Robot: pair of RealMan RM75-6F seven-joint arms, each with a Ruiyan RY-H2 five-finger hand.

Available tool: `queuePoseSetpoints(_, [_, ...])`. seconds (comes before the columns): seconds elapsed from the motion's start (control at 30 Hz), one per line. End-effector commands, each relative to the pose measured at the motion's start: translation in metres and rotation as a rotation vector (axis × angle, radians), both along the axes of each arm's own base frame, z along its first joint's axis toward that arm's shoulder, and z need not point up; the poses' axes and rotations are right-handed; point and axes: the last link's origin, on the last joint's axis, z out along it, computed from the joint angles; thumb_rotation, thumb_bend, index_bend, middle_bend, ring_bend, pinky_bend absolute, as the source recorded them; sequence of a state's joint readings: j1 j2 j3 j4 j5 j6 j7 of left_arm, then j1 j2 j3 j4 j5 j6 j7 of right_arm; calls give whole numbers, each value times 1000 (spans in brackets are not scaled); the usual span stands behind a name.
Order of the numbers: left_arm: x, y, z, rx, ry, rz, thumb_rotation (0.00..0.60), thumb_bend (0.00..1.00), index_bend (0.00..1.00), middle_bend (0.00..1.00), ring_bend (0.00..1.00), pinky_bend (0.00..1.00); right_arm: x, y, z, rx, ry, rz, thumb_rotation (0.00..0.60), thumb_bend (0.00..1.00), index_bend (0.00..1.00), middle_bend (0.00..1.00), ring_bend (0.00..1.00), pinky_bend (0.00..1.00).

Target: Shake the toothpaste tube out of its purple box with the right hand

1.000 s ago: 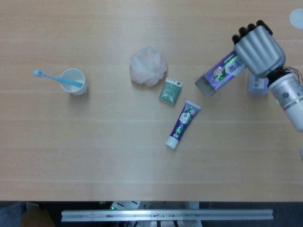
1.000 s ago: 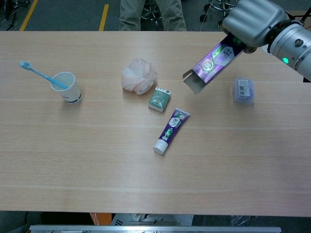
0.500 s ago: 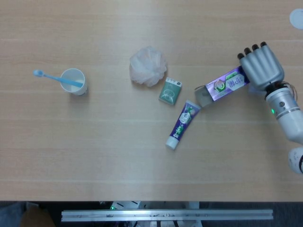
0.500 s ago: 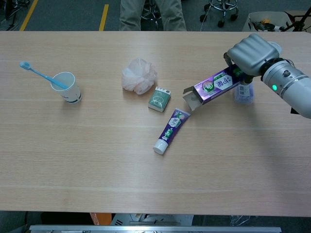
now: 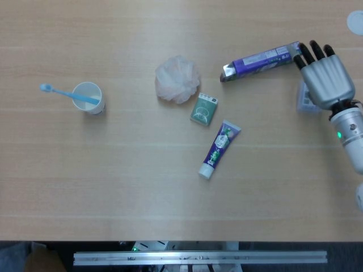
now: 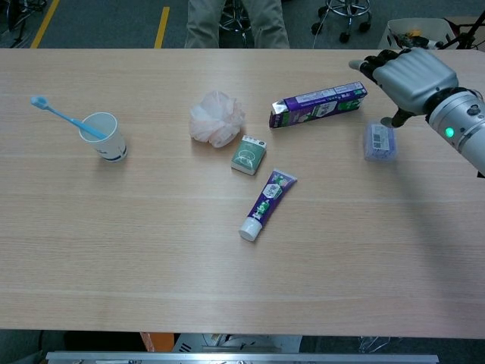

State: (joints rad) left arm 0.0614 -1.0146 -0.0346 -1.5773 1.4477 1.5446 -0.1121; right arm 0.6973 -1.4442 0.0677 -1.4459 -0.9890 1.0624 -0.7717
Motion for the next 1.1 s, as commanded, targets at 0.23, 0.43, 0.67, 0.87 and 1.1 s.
queuePoseSetpoints(0.23, [-1,1,2,12,0,-1,600,257,146,154,158,189,-31,49,70,-201,-116,-22,600,195,135,237,129,228])
queuePoseSetpoints(0.43, [2,4,0,5,1,-16,600,257,146,154,158,189,-63,93,104,-319,-153,-107,600,195,172,263,151,228])
queuePoseSetpoints(0.67, [8,7,-5,-7,9,-40,600,257,146,154,159,189,-85,137,126,-388,-169,-170,600,195,179,264,152,228])
queuePoseSetpoints(0.87, [12,8,-8,4,22,-63,600,257,146,154,158,189,-89,157,134,-416,-180,-170,600,194,183,273,160,228])
queuePoseSetpoints(1.1, [13,8,-10,3,31,-64,600,257,146,154,158,189,-87,166,133,-413,-190,-159,600,194,183,274,160,228])
